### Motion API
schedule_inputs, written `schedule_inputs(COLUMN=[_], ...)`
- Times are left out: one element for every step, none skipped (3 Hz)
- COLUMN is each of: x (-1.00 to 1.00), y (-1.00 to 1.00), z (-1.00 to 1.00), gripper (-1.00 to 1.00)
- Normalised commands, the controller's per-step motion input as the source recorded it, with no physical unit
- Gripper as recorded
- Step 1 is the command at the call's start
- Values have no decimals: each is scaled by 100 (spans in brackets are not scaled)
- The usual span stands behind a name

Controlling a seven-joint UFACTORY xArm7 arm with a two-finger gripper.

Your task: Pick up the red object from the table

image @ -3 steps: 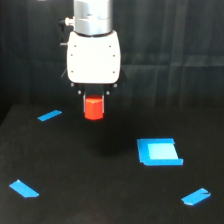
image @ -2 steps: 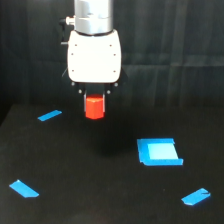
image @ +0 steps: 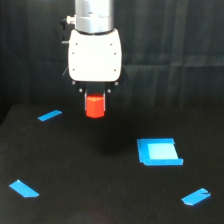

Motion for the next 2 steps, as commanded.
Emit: schedule_inputs(x=[6, 3], y=[3, 10], z=[11, 1], gripper=[-100, -100])
